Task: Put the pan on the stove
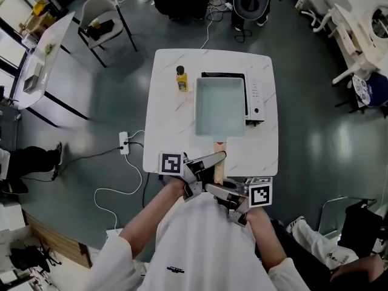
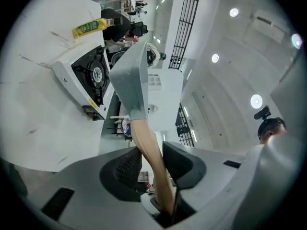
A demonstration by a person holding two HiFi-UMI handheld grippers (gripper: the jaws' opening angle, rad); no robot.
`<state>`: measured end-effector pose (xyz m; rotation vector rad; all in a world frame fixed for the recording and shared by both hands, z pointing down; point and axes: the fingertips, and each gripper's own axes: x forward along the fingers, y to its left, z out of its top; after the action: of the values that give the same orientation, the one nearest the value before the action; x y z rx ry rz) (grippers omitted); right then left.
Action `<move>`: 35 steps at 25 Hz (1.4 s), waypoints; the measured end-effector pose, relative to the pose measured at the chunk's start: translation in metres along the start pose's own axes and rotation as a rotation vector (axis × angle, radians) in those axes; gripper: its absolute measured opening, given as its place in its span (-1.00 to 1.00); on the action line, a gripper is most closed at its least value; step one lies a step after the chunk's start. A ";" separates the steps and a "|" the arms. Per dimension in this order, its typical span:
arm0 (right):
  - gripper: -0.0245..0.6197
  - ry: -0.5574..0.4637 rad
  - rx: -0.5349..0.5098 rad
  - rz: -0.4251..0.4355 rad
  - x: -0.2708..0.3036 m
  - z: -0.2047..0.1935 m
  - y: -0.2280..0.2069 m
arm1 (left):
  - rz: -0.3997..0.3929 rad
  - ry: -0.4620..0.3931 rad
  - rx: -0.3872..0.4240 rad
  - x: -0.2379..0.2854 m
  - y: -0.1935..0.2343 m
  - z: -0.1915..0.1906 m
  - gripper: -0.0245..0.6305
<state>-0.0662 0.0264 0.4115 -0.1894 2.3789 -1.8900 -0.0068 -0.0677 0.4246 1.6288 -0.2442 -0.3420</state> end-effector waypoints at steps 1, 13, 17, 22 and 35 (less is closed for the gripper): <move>-0.69 0.012 0.000 0.003 -0.003 0.007 -0.002 | -0.004 -0.007 -0.001 0.006 -0.001 0.006 -0.51; -0.69 0.075 0.040 0.009 -0.042 0.083 -0.038 | 0.045 -0.049 -0.025 0.074 0.033 0.060 -0.51; -0.70 0.067 0.074 0.010 -0.041 0.106 -0.062 | 0.082 -0.043 -0.037 0.085 0.057 0.082 -0.51; -0.70 0.055 0.116 0.013 -0.039 0.139 -0.097 | 0.129 -0.038 -0.056 0.098 0.094 0.114 -0.51; -0.71 0.089 0.132 -0.018 -0.042 0.157 -0.147 | 0.123 -0.049 -0.032 0.113 0.138 0.137 -0.51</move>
<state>0.0051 -0.1504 0.5194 -0.1192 2.3025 -2.0969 0.0551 -0.2479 0.5440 1.5673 -0.3727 -0.2908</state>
